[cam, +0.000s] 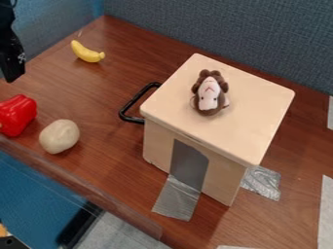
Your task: Open the drawer
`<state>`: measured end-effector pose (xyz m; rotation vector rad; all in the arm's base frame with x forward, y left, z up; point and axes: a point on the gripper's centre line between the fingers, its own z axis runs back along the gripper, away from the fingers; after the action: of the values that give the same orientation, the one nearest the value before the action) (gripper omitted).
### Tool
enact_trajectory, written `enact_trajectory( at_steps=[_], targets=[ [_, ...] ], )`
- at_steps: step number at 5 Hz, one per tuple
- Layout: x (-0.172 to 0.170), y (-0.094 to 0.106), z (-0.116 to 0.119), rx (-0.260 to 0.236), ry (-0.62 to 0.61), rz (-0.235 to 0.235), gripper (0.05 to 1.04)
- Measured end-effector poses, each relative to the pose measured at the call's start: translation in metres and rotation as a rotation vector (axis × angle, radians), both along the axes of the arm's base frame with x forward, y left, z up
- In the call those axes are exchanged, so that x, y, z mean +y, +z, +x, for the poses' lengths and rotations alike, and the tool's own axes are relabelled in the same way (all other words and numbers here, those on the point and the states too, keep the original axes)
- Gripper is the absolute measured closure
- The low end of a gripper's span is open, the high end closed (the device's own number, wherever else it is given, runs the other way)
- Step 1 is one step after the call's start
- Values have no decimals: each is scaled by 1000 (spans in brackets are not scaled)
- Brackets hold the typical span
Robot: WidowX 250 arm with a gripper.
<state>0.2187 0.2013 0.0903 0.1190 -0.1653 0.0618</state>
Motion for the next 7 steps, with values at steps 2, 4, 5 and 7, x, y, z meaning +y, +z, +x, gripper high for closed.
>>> enact_trajectory(
  at_steps=[2, 4, 5, 7],
  targets=[
    [-44, -18, 25, 39, -18, -108, 83],
    [-113, -19, 77, 17, -132, -153, 83],
    [-137, -31, 94, 55, -157, -183, 83],
    [-148, -61, 113, 105, -164, -169, 136]
  ],
)
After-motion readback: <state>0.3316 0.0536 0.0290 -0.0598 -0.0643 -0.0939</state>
